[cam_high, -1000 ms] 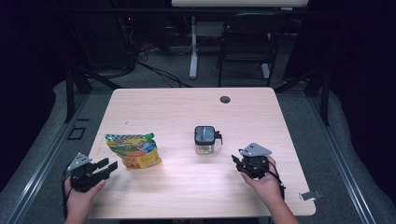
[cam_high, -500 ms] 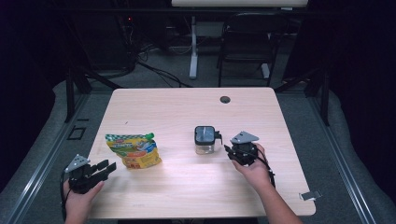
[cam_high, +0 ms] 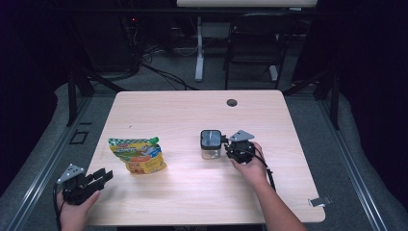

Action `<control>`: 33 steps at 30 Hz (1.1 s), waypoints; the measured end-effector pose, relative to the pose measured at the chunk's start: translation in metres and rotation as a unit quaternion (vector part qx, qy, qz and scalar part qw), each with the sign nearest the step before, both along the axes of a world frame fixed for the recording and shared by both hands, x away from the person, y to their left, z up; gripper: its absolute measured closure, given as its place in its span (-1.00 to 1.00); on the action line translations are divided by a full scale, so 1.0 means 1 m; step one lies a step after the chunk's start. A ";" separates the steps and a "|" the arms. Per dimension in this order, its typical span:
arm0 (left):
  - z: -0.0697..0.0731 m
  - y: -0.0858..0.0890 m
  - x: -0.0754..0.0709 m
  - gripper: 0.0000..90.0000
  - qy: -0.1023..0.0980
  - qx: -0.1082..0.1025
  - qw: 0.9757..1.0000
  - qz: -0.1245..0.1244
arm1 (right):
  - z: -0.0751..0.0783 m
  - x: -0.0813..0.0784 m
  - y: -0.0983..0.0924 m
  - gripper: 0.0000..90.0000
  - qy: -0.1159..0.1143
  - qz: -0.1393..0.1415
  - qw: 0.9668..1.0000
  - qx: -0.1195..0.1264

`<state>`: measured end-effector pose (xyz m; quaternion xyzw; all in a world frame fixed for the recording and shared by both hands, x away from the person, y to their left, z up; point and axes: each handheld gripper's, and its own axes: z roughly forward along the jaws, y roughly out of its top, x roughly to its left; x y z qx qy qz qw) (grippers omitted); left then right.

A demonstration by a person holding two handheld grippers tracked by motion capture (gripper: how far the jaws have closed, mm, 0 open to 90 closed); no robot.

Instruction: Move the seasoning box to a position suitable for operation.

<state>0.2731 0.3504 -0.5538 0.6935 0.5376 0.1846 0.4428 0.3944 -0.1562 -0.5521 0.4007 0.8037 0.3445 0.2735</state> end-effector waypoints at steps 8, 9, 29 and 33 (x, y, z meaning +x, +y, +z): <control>0.000 0.000 0.000 0.33 -0.003 -0.001 1.000 0.002 | -0.004 0.007 0.006 0.41 0.005 -0.007 1.000 0.004; 0.000 0.000 0.000 0.33 -0.001 0.001 1.000 0.001 | -0.004 0.008 0.007 0.43 0.007 -0.006 1.000 0.006; 0.001 -0.002 0.004 0.36 -0.001 0.000 1.000 -0.005 | -0.002 0.011 0.010 0.67 0.025 -0.004 1.000 0.002; 0.001 -0.002 0.005 0.36 -0.001 0.002 1.000 -0.007 | -0.002 0.010 0.010 0.67 0.024 0.000 1.000 0.001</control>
